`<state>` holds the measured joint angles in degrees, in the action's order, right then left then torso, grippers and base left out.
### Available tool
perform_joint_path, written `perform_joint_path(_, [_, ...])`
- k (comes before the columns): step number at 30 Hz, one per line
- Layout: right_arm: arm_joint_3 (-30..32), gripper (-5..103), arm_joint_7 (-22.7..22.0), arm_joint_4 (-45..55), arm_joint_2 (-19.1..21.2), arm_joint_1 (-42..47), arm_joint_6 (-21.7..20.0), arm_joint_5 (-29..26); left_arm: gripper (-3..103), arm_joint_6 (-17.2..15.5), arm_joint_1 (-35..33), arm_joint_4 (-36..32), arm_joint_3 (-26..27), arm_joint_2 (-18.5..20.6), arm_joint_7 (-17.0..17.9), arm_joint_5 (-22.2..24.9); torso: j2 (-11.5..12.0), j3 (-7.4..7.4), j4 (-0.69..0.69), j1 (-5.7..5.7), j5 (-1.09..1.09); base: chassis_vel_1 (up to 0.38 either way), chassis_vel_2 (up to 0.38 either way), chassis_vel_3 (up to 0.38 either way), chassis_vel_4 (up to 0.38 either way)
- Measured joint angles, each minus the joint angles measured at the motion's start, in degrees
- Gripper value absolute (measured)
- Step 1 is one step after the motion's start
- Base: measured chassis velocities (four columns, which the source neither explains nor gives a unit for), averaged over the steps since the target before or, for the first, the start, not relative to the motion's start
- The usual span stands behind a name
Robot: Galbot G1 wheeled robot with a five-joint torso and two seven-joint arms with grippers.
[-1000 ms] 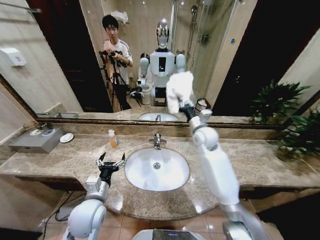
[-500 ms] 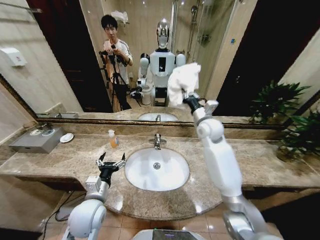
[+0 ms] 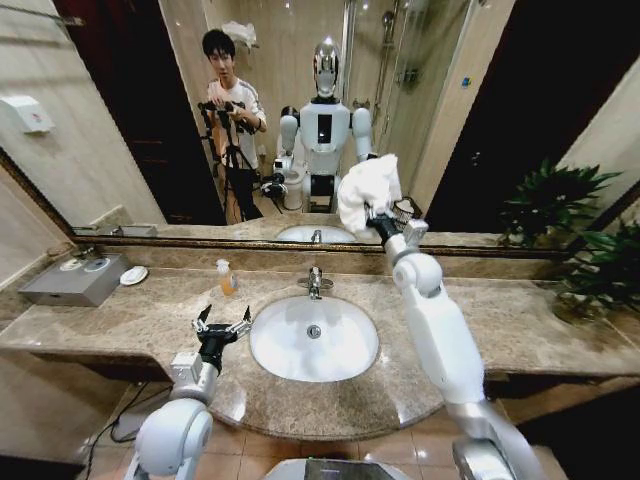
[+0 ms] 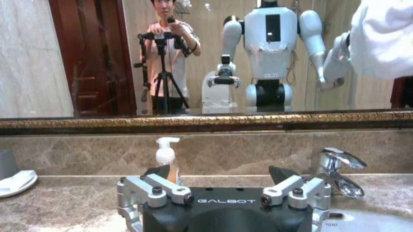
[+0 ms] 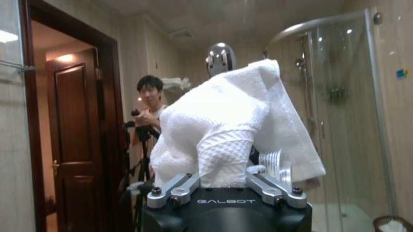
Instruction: Pick up the towel from the sink counter and wipe the mirror surface.
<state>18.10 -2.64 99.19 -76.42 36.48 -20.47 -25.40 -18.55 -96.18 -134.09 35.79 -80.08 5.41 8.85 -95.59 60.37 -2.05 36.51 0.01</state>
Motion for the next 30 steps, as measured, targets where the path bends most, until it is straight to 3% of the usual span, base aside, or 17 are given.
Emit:
perform_joint_path(11, [1.0,10,-2.0,1.2,4.3,-10.3,-2.0,-4.6,100,0.0,0.0,0.0,0.0,0.0,0.0,0.0,0.0,0.00,0.00,0.01,-0.03,0.000,0.000,0.000,0.000])
perform_joint_path(23, [-0.1,10,0.9,0.2,3.0,0.4,0.8,-0.4,100,0.0,0.0,0.0,0.0,0.0,0.0,0.0,0.0,0.00,0.00,0.01,0.00,0.000,0.000,0.000,0.000])
perform_joint_path(30, [-0.7,10,-0.2,1.3,3.2,-2.8,0.6,-0.7,100,0.0,0.0,0.0,0.0,0.0,0.0,0.0,0.0,0.00,-0.02,0.01,-0.02,0.000,0.000,0.000,0.000])
